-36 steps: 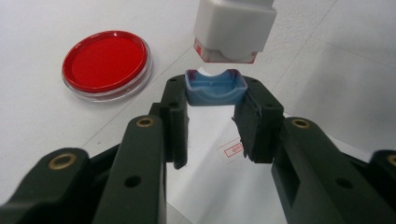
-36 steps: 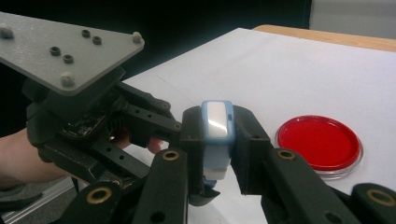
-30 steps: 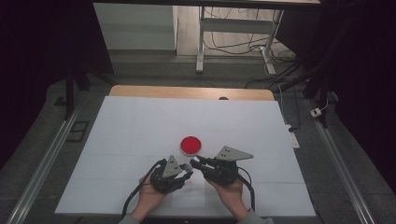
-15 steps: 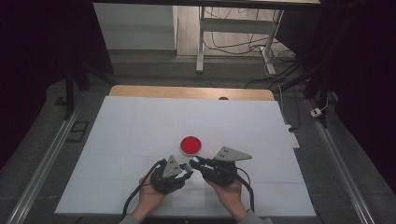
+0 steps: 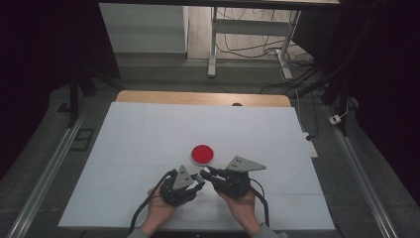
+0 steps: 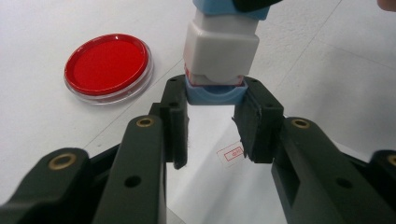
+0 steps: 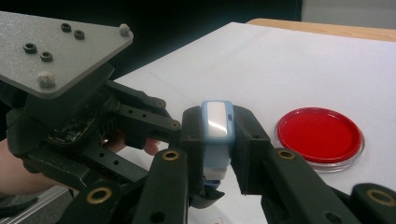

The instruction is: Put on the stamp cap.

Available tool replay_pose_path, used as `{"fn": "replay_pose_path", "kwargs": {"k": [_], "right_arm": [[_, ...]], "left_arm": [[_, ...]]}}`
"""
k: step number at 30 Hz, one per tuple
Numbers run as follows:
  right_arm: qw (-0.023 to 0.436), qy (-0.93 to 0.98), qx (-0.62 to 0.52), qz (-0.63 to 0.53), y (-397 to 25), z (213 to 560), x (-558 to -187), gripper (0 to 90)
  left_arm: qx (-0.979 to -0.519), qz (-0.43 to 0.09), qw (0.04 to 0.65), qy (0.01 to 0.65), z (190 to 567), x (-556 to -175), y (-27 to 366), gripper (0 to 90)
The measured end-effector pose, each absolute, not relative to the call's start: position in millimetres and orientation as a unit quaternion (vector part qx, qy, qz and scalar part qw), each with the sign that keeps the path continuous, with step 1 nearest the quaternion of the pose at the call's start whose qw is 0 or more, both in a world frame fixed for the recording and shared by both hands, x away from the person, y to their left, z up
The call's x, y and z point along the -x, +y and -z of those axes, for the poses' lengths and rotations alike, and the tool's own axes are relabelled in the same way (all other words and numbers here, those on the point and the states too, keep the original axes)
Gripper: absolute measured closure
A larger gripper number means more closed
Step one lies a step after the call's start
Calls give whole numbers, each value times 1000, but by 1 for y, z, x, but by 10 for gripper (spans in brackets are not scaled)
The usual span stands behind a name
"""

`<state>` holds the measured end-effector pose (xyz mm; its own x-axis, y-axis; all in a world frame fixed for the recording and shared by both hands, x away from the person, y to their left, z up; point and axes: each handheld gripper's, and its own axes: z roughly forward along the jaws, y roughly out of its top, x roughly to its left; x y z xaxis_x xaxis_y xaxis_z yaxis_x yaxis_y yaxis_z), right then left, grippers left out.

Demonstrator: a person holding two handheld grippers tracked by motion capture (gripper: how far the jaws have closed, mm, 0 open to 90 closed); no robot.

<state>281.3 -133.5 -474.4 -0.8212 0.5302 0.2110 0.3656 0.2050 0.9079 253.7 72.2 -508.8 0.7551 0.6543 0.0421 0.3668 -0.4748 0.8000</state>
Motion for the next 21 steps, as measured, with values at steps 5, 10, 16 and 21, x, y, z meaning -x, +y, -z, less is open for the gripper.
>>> {"fn": "replay_pose_path", "kwargs": {"k": [5,10,16,21], "right_arm": [[73,771,-295,-559,-133,475,-281,753],[69,769,-300,-561,-134,476,-282,753],[66,766,-304,-562,-134,477,-282,753],[63,765,-306,-562,-134,477,-282,753]], "left_arm": [[-839,-178,413,306,509,-253,72,649],[-840,-177,412,306,510,-253,72,650],[-840,-179,412,306,510,-253,72,650],[-840,-180,411,306,510,-253,71,650]]}}
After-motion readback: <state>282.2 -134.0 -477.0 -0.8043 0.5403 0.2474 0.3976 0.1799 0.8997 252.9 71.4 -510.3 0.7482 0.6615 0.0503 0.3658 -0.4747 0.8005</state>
